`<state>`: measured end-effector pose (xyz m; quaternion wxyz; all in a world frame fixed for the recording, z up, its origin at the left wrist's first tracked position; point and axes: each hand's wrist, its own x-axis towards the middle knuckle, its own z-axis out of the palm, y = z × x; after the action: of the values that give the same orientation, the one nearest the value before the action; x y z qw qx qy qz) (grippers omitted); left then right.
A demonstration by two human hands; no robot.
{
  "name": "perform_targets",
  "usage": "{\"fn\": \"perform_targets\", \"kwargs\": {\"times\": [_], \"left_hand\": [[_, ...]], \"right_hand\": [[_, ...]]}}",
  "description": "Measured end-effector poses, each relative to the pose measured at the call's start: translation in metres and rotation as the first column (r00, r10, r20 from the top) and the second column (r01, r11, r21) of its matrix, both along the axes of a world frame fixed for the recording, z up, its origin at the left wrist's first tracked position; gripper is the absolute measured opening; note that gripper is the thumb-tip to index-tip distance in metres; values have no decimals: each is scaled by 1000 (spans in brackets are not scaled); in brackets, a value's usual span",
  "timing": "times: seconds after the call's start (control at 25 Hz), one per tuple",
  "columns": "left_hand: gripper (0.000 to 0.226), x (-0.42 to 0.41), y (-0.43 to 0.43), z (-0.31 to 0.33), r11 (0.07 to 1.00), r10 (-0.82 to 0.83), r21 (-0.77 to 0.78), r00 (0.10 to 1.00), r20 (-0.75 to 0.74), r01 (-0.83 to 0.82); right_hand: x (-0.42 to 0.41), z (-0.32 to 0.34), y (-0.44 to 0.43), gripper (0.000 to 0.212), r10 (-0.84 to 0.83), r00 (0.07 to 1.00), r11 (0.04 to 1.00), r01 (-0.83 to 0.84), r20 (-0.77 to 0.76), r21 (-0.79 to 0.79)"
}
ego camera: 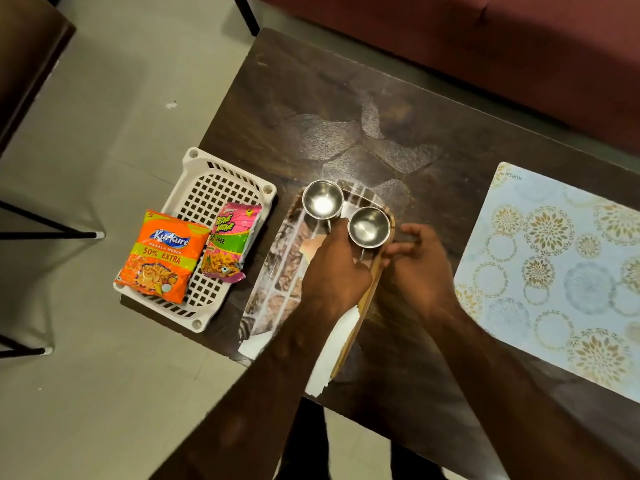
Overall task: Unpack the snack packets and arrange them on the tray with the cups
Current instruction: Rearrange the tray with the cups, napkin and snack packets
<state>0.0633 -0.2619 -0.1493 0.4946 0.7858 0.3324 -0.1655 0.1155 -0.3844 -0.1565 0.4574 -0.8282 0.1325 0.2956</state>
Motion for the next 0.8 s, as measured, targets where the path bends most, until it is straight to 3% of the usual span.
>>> {"fn": "perform_targets", "kwargs": {"times": [0.08, 0.16, 0.28, 0.56, 0.8], "left_hand": [[55, -9, 3, -1, 990, 61, 128, 998, -14, -58], [47, -17, 11, -3, 973, 157, 172, 987, -19, -151], [60, -11, 27, -8, 959, 240, 158, 971, -15, -235], [74, 21, 45, -18, 948, 250, 197, 968, 27, -250], [77, 12, 63, -30, 976, 139, 166, 990, 34, -142]], "right_hand": [[7, 11, 3, 41, 63, 988, 995, -52, 141, -85], [21, 20, 13, 38, 155, 959, 988, -145, 236, -59], [50, 23, 45, 40, 353, 889, 933, -358, 291, -36], [90, -1, 101, 60, 739, 657, 674, -718, 149, -176], [81, -7, 88, 61, 712, 683, 702, -687, 163, -185]]}}
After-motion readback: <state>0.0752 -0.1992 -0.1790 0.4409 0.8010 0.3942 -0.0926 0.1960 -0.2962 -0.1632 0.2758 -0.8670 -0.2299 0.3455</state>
